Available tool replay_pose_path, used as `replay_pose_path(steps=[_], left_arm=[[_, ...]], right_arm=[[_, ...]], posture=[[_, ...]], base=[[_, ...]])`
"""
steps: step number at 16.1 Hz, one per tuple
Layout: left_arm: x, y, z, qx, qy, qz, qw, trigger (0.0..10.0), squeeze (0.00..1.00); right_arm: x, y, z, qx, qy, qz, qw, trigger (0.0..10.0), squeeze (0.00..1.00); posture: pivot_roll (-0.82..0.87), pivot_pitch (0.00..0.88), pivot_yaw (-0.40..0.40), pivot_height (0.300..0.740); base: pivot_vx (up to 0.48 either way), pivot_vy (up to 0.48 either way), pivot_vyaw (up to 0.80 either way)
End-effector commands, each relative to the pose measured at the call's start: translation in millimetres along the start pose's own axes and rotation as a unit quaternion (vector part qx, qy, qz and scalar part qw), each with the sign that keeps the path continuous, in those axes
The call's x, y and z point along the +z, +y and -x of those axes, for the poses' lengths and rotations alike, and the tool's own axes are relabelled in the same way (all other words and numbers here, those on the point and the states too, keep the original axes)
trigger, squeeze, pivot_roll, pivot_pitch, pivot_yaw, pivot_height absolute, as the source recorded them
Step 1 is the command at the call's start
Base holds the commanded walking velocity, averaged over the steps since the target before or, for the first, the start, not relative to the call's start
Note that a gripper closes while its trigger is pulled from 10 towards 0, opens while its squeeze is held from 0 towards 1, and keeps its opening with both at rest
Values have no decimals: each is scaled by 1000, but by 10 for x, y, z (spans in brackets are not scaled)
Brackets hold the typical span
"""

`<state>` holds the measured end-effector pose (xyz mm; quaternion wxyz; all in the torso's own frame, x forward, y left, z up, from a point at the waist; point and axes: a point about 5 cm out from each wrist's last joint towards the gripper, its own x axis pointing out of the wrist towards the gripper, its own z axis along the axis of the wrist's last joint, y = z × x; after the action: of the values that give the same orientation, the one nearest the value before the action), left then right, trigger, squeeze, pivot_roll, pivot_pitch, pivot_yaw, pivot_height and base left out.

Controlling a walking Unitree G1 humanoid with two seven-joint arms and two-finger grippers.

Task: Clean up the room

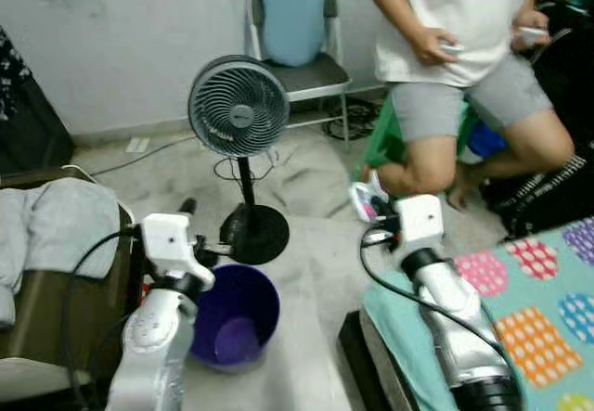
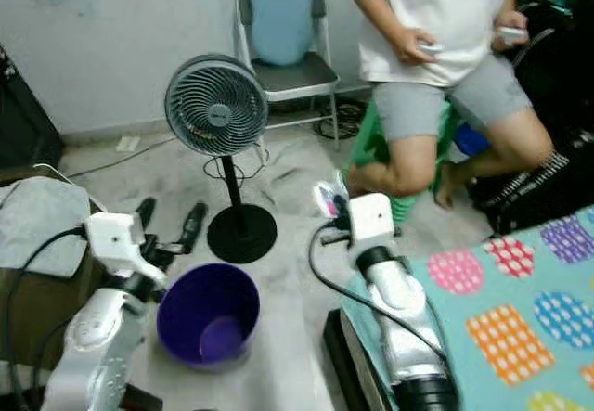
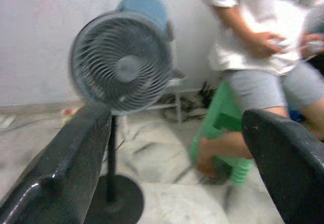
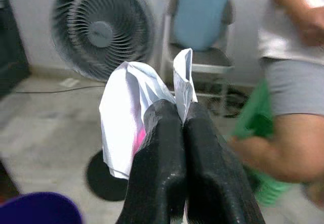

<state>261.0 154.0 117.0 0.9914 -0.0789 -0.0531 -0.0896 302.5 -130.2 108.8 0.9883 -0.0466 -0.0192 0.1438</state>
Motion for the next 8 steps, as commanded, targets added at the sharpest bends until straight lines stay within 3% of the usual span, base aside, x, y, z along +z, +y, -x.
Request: replay_pose_path(steps=[1, 4, 8], left_arm=[[21, 6, -9, 0, -2, -5, 1000, 10000, 0], [2, 30, -11, 15, 5, -14, 1000, 10000, 0], [-3, 34, -18, 16, 6, -17, 1000, 10000, 0]], right_arm=[[30, -2, -8, 2, -7, -2, 1000, 10000, 0], [39, 5, -7, 8, -10, 7, 1000, 10000, 0], [36, 42, -5, 16, -11, 4, 1000, 10000, 0]], posture=[[15, 120, -24, 740], [16, 119, -23, 740], [18, 116, -23, 740]], base=[[330, 0, 0], [92, 0, 0], [0, 0, 800]])
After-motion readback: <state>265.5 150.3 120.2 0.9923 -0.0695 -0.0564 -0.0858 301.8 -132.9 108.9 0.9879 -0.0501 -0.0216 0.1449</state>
